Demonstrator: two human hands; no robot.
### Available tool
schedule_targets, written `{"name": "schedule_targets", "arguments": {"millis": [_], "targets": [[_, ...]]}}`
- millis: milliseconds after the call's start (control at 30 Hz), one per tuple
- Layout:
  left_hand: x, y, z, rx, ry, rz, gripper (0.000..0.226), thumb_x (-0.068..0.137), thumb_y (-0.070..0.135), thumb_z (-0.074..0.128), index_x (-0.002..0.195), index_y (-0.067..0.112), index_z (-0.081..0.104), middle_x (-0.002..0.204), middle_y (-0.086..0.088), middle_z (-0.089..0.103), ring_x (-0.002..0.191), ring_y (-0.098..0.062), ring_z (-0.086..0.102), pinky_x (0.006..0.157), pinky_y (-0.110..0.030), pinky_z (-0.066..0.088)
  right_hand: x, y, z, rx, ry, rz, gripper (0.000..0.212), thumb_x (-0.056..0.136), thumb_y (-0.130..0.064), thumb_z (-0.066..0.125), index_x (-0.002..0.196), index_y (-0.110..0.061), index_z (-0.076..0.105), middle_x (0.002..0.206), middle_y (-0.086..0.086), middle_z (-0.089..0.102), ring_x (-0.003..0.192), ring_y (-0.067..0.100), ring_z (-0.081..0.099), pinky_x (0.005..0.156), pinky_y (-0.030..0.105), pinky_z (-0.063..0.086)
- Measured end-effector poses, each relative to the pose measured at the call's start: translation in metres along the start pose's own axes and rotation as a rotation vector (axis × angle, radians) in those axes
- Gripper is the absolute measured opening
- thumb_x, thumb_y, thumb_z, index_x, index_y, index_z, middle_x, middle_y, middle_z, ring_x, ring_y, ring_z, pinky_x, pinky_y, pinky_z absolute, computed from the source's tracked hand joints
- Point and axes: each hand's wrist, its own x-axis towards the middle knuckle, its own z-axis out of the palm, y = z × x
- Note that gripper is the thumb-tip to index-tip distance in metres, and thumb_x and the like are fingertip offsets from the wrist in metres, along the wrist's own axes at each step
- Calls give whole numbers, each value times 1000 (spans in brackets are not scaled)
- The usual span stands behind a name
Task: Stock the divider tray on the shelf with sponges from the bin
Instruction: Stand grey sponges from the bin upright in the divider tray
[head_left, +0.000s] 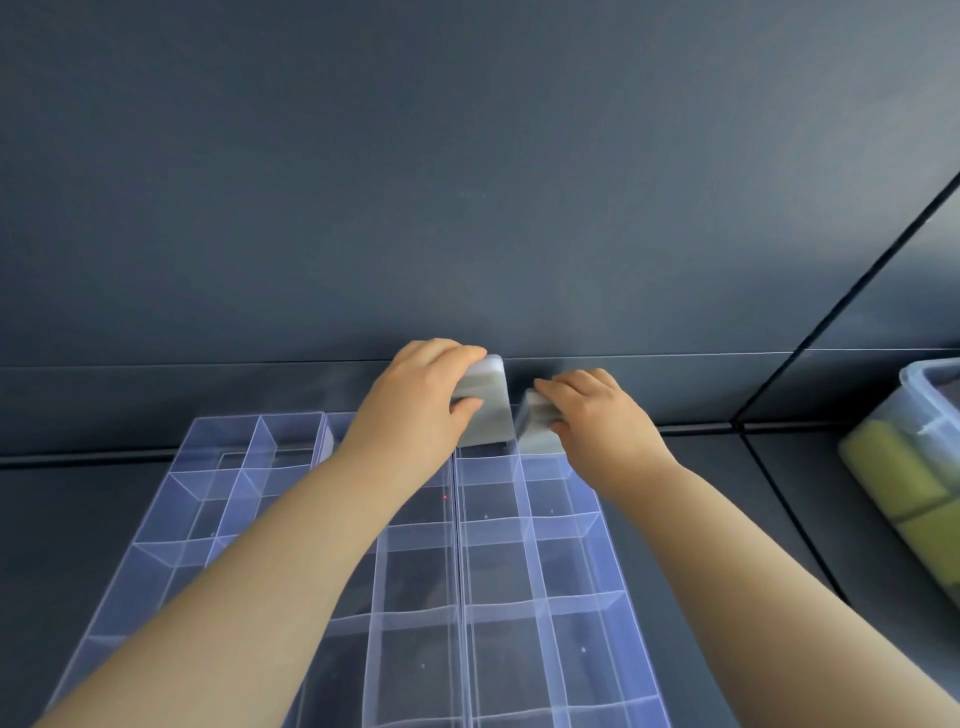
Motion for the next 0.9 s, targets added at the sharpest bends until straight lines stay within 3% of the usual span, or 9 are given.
{"name": "schedule_targets", "arguments": {"millis": [367, 700, 900], "targets": [[5, -3, 24, 25, -85, 12, 37, 84, 13, 65, 121, 13, 60, 119, 0, 59, 116, -19, 45, 89, -18, 28, 4, 6, 20, 40, 173, -80, 44, 73, 8, 66, 116, -2, 63, 103, 13, 67, 95, 39, 57, 64, 45, 55], [5, -5, 45, 66, -140, -19, 36, 87, 16, 63, 122, 14, 59, 120, 0, 58, 117, -19, 44, 91, -29, 38, 2, 6, 22, 64, 206, -99, 47, 72, 11, 67, 117, -1, 62, 105, 12, 67, 94, 39, 58, 66, 46, 56], [6, -3, 42, 118, -158, 26, 40, 88, 18, 62, 127, 15, 56, 126, 0, 56, 119, -21, 44, 91, -35, 43, -2, 2, 13, -12, 217, -97, 58, 56, 7, 80, 111, 0, 64, 104, 13, 67, 95, 37, 63, 73, 42, 57]]}}
